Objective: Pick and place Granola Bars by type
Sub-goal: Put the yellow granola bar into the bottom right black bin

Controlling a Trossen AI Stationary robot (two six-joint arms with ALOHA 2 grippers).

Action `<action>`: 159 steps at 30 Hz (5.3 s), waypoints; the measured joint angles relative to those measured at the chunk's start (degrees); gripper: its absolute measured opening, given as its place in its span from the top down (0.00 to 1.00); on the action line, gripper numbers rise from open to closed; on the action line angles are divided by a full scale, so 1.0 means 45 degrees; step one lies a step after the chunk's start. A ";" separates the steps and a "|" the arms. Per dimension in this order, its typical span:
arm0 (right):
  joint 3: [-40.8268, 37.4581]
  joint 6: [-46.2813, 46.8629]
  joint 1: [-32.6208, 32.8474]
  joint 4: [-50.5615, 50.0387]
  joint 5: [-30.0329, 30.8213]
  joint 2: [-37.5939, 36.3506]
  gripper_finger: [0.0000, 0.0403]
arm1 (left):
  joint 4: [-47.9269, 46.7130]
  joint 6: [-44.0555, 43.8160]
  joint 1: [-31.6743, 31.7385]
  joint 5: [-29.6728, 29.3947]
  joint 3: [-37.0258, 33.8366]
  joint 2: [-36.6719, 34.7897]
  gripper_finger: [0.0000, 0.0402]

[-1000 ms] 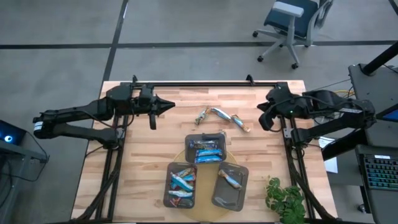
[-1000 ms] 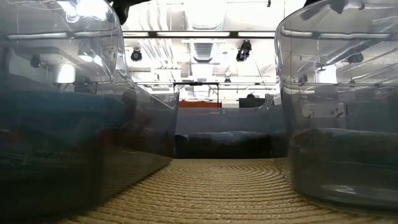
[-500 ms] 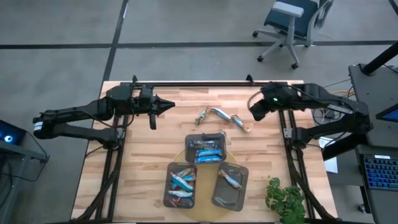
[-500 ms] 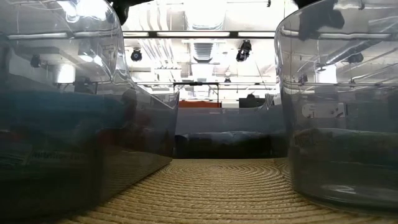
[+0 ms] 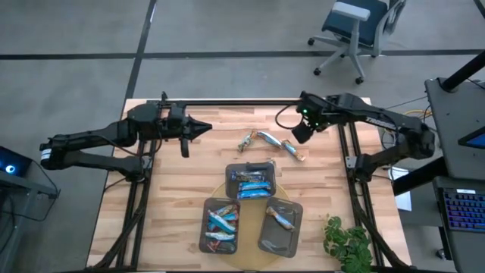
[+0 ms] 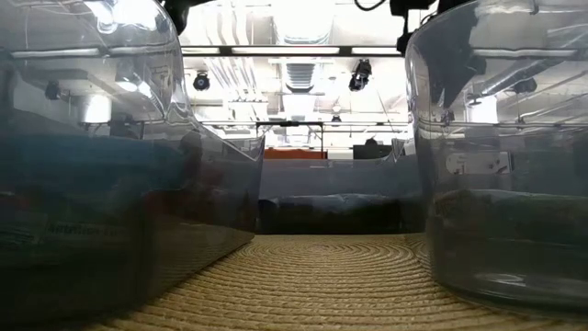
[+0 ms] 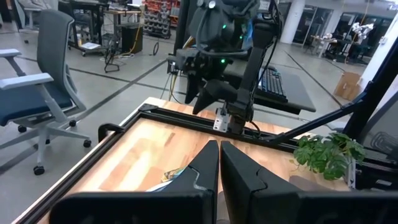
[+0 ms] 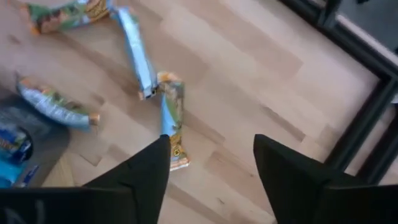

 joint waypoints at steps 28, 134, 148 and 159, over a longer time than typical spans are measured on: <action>-0.0009 -0.3243 -0.1025 0.1646 -0.2573 0.3946 0.38 | -0.0003 -0.0240 -0.0005 0.0005 0.0000 -0.0066 1.00; 0.0199 0.2244 0.6137 0.2630 -0.4313 -0.0947 0.91 | -0.0005 -0.0753 -0.0005 -0.0228 -0.0146 -0.0047 1.00; 0.0194 0.3668 0.9861 0.4334 -0.4258 0.1676 0.91 | -0.0006 -0.0711 0.0000 -0.0204 -0.0146 -0.0047 1.00; 0.0208 0.3442 1.0324 0.4680 -0.4298 0.4220 0.91 | -0.0010 -0.0701 0.0000 -0.0175 -0.0146 -0.0047 1.00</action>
